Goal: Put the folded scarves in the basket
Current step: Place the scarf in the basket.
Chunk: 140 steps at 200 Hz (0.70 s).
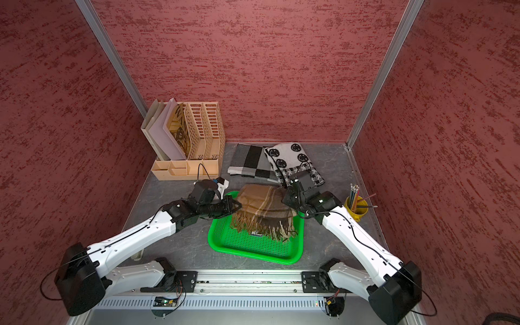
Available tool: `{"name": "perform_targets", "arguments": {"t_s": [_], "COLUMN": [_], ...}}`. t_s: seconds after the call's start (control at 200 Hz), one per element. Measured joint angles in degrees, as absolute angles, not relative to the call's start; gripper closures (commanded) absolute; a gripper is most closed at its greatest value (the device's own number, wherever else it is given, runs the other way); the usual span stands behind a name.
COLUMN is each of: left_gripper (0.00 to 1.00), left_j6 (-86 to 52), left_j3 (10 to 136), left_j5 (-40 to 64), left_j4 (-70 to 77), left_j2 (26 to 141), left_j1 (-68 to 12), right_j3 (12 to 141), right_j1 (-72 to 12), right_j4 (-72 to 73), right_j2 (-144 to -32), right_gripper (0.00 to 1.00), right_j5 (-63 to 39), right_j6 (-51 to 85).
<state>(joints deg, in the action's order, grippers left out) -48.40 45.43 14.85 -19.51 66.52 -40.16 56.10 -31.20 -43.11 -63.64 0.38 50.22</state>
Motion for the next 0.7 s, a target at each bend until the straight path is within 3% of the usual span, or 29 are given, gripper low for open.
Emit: {"name": "perform_targets", "arguments": {"t_s": [0.701], "left_gripper": [1.0], "left_j6": [-54.7], "left_j3": [35.4], "left_j5": [6.1], "left_j4": [-24.1], "left_j2": [56.8], "left_j1": [-49.9], "right_j3": [47.4], "right_j1": [-38.2], "right_j4": [-40.7], "right_j2": [-64.4], "right_gripper": [1.0], "right_j5": [2.2], "right_j6": [54.0]}}
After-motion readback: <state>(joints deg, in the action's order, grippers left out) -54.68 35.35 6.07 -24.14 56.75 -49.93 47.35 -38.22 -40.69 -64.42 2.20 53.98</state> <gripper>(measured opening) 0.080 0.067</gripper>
